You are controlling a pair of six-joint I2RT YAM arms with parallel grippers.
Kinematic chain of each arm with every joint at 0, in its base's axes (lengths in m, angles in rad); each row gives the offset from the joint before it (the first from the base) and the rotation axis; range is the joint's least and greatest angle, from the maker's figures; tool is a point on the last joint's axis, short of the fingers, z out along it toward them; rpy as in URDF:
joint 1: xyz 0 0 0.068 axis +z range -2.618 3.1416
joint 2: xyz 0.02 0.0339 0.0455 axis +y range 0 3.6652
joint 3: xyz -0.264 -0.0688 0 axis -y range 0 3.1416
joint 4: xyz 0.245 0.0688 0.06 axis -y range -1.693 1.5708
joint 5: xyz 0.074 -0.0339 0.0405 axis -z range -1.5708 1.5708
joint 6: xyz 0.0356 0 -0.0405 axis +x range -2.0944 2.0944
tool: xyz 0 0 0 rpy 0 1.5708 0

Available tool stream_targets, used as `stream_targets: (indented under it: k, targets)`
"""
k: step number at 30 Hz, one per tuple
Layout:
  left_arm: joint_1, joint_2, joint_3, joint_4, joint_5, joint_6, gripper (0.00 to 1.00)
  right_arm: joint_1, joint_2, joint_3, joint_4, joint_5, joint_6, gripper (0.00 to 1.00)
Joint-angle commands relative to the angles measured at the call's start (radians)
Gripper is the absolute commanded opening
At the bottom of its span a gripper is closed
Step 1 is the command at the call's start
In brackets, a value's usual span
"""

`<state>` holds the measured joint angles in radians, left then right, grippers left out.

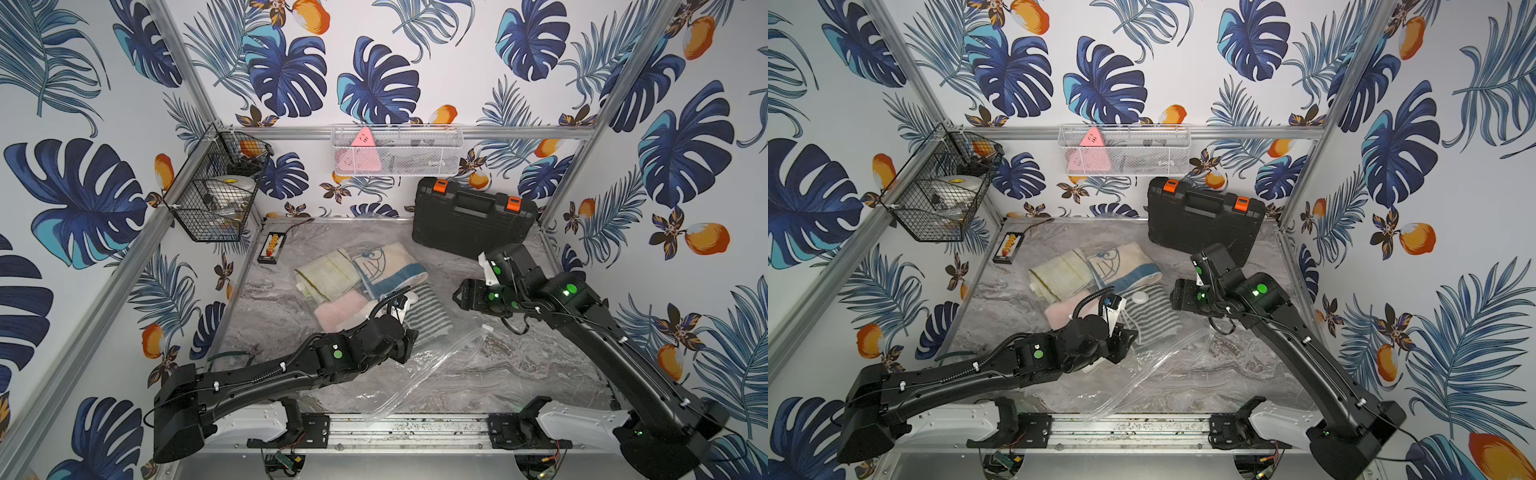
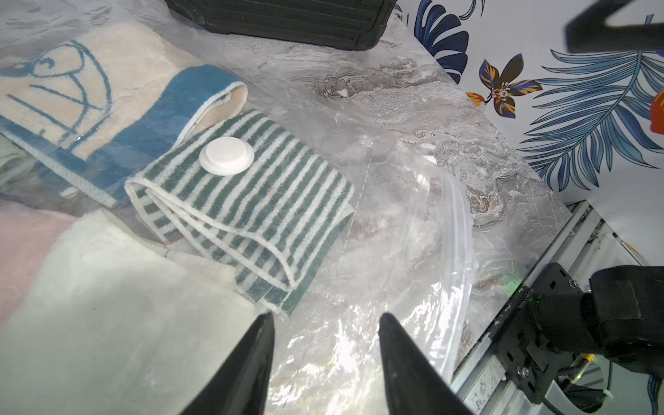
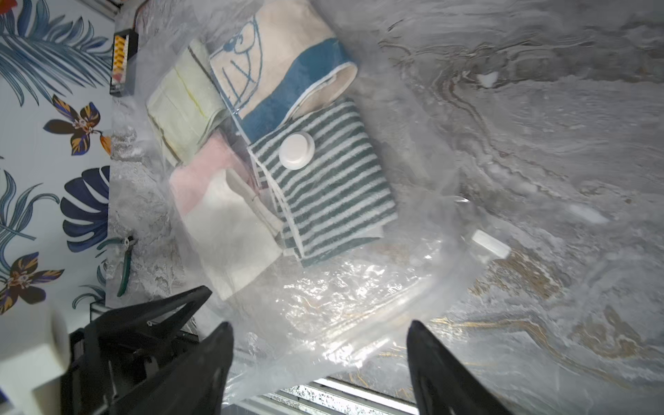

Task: Place the folded towel into the vacuum bag
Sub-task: Adjust the vacuum bag at the center of the board.

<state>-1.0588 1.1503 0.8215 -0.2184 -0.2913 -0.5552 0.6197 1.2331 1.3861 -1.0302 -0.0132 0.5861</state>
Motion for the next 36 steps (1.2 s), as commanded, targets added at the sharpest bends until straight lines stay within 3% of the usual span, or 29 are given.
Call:
stream_targets:
  k: [1,11,18,22,27,30,33,36]
  targets:
    - [0.002,0.001,-0.007,0.036,-0.006,-0.024,0.52,0.0,0.078,-0.022,0.122,-0.077,-0.026,0.75]
    - [0.003,0.035,-0.137,0.098,-0.006,-0.083,0.51,0.003,0.262,-0.305,0.403,-0.167,0.011,0.72]
    - [0.01,0.023,-0.301,0.084,-0.02,-0.21,0.51,-0.066,0.309,-0.493,0.513,-0.135,0.016,0.72]
    - [0.014,-0.003,-0.361,0.046,-0.039,-0.266,0.51,-0.086,0.339,-0.479,0.477,-0.195,-0.011,0.72]
    - [0.014,-0.045,-0.321,-0.092,-0.073,-0.269,0.51,-0.164,0.116,-0.497,0.328,-0.158,0.007,0.76]
    - [-0.001,-0.054,-0.248,-0.158,-0.064,-0.188,0.52,-0.237,-0.017,-0.524,0.227,-0.124,0.023,0.81]
    - [-0.083,-0.017,-0.135,-0.221,-0.103,-0.066,0.55,-0.315,-0.087,-0.558,0.153,-0.13,0.05,0.89]
    - [-0.183,0.046,-0.042,-0.234,-0.138,0.043,0.57,-0.418,-0.129,-0.6,0.15,-0.182,0.071,0.9]
